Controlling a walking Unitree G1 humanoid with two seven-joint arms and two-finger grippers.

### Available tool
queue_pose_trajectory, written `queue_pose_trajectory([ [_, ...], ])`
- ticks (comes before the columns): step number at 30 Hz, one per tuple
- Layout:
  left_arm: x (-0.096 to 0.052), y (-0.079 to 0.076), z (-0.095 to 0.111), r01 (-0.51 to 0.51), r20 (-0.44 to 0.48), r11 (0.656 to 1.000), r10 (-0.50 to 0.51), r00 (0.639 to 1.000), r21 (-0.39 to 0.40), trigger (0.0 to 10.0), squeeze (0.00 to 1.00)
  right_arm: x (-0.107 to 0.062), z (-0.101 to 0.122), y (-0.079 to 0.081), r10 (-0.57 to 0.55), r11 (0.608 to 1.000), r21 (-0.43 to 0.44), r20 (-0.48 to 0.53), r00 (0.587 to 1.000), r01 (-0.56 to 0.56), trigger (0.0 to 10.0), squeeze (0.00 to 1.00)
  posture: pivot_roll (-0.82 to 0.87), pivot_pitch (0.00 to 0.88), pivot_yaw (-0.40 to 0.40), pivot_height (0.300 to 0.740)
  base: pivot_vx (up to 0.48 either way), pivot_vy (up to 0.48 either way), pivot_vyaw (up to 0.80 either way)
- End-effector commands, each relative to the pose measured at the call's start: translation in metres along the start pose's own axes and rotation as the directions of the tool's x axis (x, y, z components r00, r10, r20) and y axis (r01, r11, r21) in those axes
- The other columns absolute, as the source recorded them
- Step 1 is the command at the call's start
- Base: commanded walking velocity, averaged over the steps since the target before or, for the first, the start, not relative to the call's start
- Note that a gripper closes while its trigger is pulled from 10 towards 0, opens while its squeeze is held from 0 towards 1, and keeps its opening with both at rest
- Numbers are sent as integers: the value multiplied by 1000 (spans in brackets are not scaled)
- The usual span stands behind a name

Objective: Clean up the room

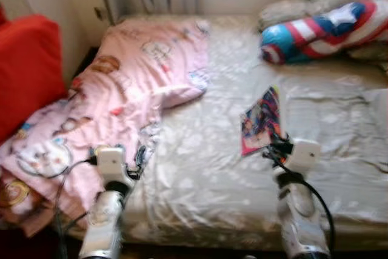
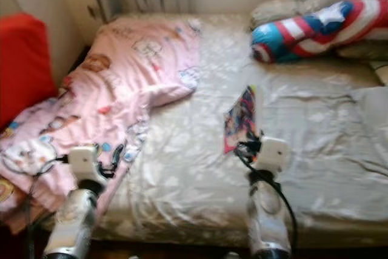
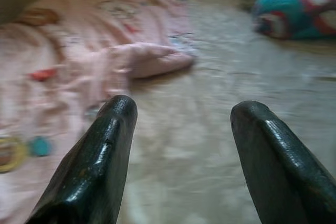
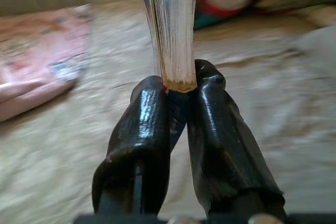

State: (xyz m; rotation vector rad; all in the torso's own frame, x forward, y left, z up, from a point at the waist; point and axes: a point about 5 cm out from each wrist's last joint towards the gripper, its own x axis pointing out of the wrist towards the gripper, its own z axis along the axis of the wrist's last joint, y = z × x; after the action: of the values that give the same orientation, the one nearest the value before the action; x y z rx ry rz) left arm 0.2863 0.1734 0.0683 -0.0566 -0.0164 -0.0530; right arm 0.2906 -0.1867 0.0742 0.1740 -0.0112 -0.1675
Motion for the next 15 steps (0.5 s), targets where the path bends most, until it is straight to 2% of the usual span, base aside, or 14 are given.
queue_pose_trajectory([
  [1, -3, 11, -2, -30, -16, 999, 30, 999, 15, 10000, 0, 3, 7, 13, 41, 999, 17, 41, 998, -42, 10000, 0, -36, 159, 1, 740, 0, -368, 0],
  [15, -4, 12, -1, -30, -14, 999, 30, 999, 20, 10000, 0, 3, 6, 16, 48, 999, 23, 37, 998, -49, 10000, 0, -32, 164, 4, 740, 0, -367, 0],
])
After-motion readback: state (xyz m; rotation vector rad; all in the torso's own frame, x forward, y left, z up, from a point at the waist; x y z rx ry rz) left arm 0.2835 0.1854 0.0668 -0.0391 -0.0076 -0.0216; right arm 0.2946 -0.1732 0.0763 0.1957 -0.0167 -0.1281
